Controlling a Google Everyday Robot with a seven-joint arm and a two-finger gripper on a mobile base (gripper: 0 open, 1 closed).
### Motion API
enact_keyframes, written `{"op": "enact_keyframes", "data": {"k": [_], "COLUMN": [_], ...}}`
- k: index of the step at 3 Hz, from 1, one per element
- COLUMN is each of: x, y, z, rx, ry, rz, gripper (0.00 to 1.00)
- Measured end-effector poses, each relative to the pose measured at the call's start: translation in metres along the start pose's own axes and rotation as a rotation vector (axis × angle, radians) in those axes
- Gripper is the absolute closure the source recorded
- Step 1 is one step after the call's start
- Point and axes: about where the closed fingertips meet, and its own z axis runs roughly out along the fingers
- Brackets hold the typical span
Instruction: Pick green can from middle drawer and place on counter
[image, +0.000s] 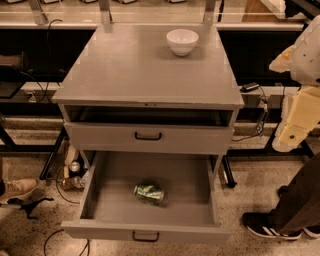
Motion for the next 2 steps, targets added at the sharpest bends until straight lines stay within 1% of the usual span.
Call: {"op": "enact_keyframes", "data": {"k": [1,2], "x": [-0.001,-0.006], "y": [0.000,-0.001], "z": [0.006,0.053], "rx": [-0.013,-0.110], "ry": [-0.006,-0.052], "rz": [0.000,-0.004], "gripper": [0.00,0.00]}}
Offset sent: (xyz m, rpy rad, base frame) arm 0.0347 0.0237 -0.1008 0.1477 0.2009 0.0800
